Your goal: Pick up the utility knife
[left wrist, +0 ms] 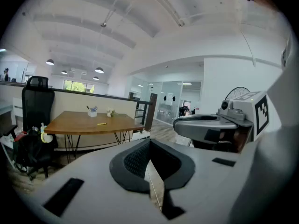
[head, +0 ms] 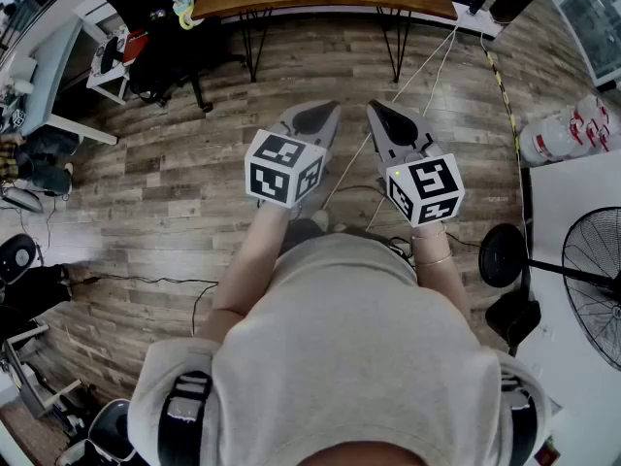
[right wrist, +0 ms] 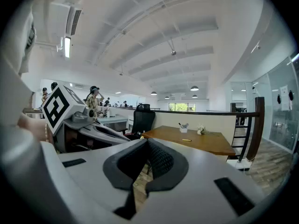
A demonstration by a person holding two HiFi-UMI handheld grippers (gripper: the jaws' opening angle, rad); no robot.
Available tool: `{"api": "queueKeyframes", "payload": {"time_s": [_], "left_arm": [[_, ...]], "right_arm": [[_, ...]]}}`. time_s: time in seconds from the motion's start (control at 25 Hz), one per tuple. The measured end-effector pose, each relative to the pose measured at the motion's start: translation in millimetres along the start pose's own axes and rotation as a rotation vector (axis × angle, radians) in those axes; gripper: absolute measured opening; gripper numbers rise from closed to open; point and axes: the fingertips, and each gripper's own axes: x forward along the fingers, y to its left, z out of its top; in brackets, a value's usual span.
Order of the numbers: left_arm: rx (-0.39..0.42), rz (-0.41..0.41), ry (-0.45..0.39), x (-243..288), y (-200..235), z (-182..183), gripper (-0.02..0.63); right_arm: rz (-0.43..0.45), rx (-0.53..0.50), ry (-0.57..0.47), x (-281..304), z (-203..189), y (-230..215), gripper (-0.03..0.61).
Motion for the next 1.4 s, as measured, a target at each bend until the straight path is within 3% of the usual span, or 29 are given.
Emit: {"api": "queueKeyframes", "payload": {"time_s": [0.4, 0.68, 0.96, 1.32, 1.4], "left_arm": [[-0.018, 0.012, 0.005, 4.0, 9.0, 1.1, 0.011], [-0.014, 0.009, 0.007, 6.9, 6.7, -0.6, 0.011], [-0.05, -0.009, -0.106, 7.6, -0.6, 12.3, 0.012], [-0.046, 0.01, -0.079, 20.2, -16.0, 5.1, 0.015], [-0.045, 0.015, -0.071, 22.2, -17.6, 5.2, 0.085]], "right_arm": [[0.033, 0.016, 0.023, 13.4, -9.0, 9.7, 0.009], [0.002, 0.054, 0.0, 12.5, -8.5, 2.2, 0.009], [0.01, 0.106, -0.042, 3.0, -5.9, -1.7, 0.009], [0.014, 0.152, -0.026, -10.7, -27.0, -19.9, 0.011], [0.017, 0.162, -0.022, -11.7, -29.9, -22.5, 0.011]]}}
